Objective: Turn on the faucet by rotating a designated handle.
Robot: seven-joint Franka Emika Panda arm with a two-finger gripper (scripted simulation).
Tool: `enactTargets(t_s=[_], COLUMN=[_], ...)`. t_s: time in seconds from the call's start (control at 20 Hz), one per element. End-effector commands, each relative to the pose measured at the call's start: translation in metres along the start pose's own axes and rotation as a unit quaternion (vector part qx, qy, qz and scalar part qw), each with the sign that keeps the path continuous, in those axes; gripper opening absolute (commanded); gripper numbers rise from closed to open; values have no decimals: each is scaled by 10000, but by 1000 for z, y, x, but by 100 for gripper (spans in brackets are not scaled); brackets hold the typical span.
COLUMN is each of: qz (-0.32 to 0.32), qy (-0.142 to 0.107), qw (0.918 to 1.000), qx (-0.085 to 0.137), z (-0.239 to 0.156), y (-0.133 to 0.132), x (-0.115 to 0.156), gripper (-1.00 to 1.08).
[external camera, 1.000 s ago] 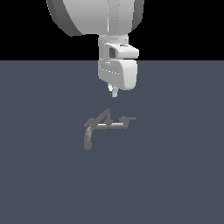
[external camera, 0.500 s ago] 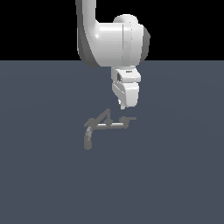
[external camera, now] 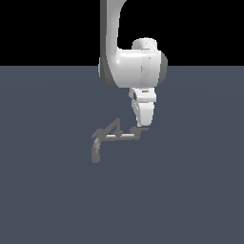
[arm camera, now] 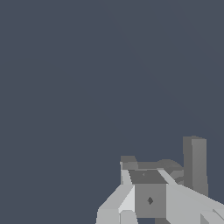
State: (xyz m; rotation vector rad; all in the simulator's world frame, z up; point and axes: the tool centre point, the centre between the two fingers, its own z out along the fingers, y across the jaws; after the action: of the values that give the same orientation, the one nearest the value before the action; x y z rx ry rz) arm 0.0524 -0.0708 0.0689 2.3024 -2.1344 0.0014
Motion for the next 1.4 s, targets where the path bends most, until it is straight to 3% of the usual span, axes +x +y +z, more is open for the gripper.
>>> enactTargets(t_s=[0.0,0.6,1.0,1.35], qz=[110,166,166,160], qy=[-1,-10,-10,-13], qw=[9999,9999,9999,9999], qx=[3,4,4,11], z=[6,8,8,8], y=[-3,-5,21,33], x=[5,7,26,23], gripper=[-100,-100,-100,-100])
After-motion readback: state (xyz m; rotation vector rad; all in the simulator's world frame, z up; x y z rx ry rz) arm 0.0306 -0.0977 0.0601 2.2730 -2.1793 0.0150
